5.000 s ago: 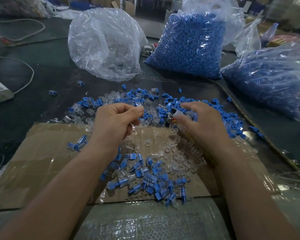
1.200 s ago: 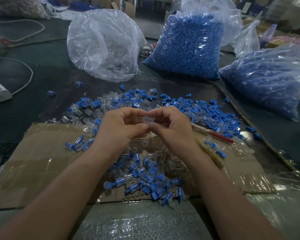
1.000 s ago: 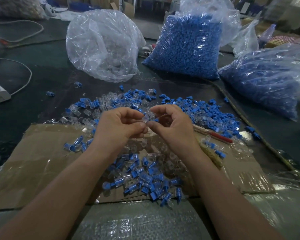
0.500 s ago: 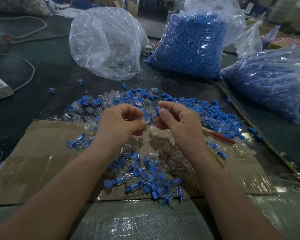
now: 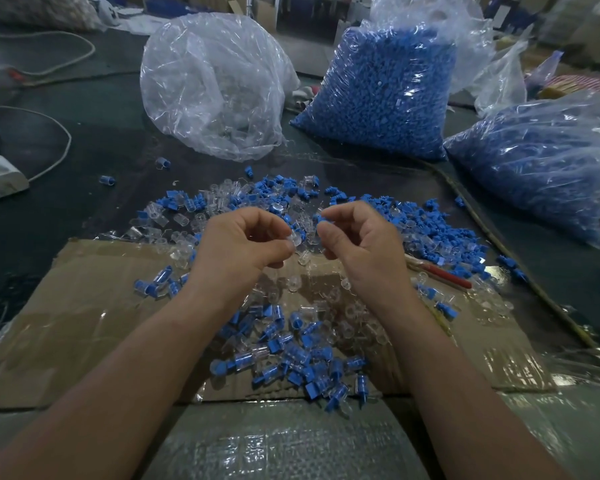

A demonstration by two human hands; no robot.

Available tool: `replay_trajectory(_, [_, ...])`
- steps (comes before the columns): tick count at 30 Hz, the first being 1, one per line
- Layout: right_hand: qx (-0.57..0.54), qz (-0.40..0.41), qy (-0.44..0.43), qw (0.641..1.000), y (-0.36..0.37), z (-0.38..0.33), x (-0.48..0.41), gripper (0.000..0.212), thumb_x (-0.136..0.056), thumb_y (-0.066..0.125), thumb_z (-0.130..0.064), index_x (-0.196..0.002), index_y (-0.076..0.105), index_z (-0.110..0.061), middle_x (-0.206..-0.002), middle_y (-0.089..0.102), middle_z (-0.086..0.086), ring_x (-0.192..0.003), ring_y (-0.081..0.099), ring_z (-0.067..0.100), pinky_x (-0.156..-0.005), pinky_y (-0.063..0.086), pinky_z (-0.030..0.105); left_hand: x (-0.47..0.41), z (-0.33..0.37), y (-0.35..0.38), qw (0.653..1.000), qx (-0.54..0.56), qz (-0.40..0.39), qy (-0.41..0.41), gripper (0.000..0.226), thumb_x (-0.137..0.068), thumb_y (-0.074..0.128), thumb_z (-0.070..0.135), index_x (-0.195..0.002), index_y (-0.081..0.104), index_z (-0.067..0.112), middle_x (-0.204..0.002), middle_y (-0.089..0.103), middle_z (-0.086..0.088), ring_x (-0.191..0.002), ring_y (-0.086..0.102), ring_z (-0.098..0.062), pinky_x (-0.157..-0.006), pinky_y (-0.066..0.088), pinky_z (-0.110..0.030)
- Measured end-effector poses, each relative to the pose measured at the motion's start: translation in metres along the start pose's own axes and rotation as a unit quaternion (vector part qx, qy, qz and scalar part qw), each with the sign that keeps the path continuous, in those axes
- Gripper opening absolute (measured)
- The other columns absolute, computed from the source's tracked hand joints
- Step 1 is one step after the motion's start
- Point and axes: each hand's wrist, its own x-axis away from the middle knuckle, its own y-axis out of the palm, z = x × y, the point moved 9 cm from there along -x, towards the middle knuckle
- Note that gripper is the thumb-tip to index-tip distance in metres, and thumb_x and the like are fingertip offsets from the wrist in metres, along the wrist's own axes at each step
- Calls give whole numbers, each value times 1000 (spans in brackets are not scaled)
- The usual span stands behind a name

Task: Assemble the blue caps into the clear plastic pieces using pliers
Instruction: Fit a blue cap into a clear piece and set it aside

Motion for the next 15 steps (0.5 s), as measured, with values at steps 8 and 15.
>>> replay_trajectory(8, [22, -4, -27, 999, 2, -9, 4, 31, -84, 61, -3, -91, 60, -33, -78, 58, -16, -71, 56, -4, -71, 50, 16, 0, -1, 1, 999, 37, -8, -12, 12, -77, 64, -3, -73, 60, 7, -59, 67, -1, -56, 65, -9, -54, 51, -15])
replay_trajectory(15, [20, -2, -46, 999, 5, -15, 8, 32, -78, 68, -3, -79, 52, -31, -68, 57, -8, -61, 55, 0, -59, 49, 16, 1, 0, 1, 998, 66, -7, -15, 11, -76, 66, -5, -75, 59, 4, -59, 66, -7, -54, 66, -15, -49, 52, -18])
